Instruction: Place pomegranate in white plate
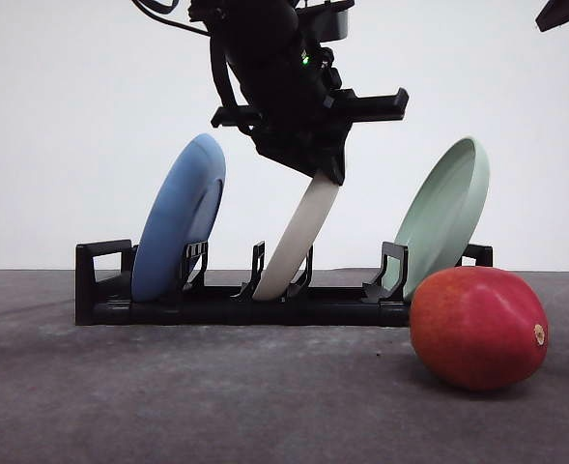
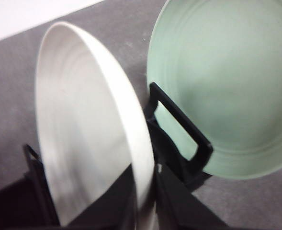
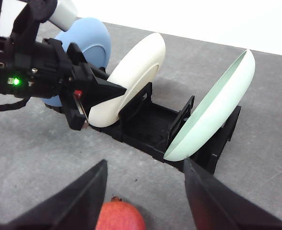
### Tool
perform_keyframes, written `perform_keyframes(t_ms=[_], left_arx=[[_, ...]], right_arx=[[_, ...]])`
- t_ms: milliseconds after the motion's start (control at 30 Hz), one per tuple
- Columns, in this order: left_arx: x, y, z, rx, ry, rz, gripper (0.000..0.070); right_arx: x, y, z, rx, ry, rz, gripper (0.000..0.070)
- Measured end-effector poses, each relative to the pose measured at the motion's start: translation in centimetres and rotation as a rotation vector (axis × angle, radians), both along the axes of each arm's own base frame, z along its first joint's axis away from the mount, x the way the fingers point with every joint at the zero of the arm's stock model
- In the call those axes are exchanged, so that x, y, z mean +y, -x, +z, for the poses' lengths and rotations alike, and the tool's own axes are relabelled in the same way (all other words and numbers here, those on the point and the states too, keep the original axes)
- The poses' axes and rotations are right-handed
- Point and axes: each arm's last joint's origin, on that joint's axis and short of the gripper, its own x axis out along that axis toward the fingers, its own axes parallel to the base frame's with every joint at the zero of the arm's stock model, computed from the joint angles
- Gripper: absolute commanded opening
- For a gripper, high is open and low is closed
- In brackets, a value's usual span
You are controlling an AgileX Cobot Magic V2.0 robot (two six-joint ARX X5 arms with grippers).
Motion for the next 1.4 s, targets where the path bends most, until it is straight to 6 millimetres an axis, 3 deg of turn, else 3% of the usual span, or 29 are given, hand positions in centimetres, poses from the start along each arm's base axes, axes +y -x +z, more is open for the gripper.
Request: perform_keyframes(t_ms=[300,733,933,1200,1400], left_arx=[[0.5,0.5,0.7,0.069,0.053,0.047,0.0000],[3.0,2.9,6.5,0.027,0.211,0.054,0.0000],[4.9,4.7,9.4,0.046,0.296,0.021,0.0001],[5.8,8.8,12.2,0.090,0.384,-0.126,0.0002],[6.2,12.3,11.9,0.101,0.411,-0.229,0.0002]], right_arx=[[0.0,0.0,0.0,0.000,0.000,0.000,0.0321],[0.0,0.0,0.0,0.000,0.000,0.000,0.0321],[0.0,0.0,0.0,0.000,0.000,0.000,0.0321],[0.0,0.0,0.0,0.000,0.000,0.000,0.0321],[0.0,0.0,0.0,0.000,0.000,0.000,0.0321]])
